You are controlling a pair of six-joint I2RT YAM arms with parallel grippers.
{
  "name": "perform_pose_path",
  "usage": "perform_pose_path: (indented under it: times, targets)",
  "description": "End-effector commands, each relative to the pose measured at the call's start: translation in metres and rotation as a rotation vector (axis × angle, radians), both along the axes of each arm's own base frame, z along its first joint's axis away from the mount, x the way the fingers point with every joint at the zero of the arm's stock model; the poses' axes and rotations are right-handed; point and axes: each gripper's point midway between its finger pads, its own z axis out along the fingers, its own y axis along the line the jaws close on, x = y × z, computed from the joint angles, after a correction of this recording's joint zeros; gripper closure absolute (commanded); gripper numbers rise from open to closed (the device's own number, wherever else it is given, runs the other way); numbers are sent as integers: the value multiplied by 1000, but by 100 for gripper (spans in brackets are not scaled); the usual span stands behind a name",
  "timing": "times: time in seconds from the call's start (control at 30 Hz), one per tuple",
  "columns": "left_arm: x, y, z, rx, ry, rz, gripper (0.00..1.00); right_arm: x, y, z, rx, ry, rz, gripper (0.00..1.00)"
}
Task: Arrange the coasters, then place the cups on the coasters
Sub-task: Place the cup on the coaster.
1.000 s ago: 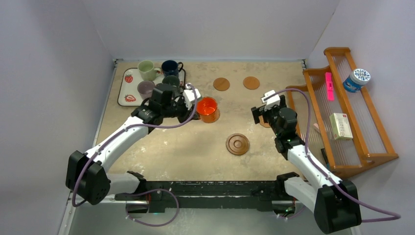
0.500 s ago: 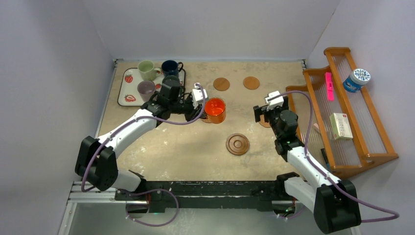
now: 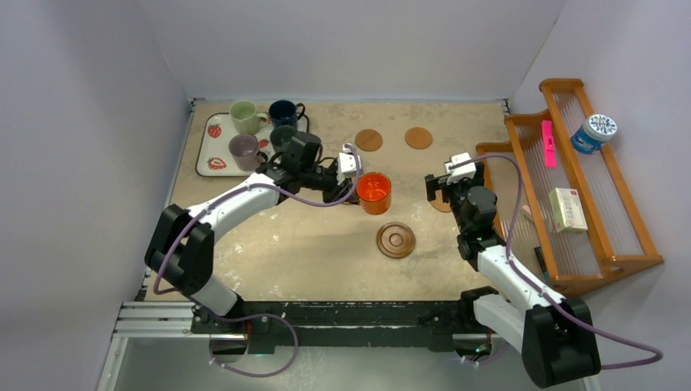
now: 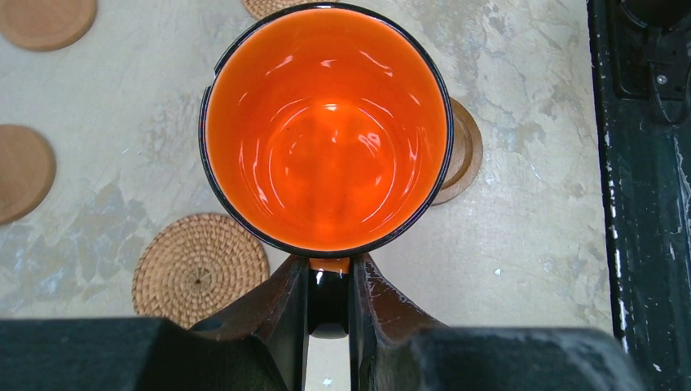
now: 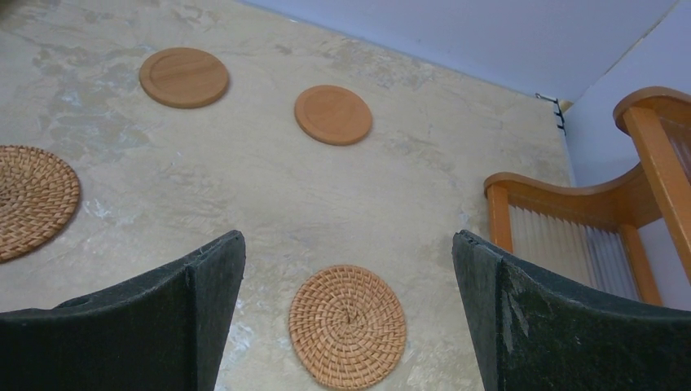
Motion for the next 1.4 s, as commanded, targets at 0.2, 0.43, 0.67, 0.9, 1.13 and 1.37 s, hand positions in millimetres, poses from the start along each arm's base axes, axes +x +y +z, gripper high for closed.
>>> perform_pose_path:
  times: [0.2, 0.43, 0.67, 0.9, 1.13, 1.37]
  targets:
    - [-2, -61, 25, -63, -135, -143, 100, 8, -17, 9, 30, -72, -92, 1]
    - [-18, -73, 3, -41, -65, -153, 100, 10, -17, 5, 30, -65, -88, 1]
    - [-16, -78, 0, -90, -47, -78, 100, 10, -17, 2, 24, -57, -83, 1]
    - [-19, -78, -8, -99, -31, -66, 100, 9, -18, 1, 22, -57, -85, 1]
    - [-21, -78, -15, -92, -7, -63, 100, 10, -18, 0, 18, -54, -85, 1]
    - [-23, -79, -20, -79, -14, -64, 100, 10, -20, -1, 15, -53, -88, 1]
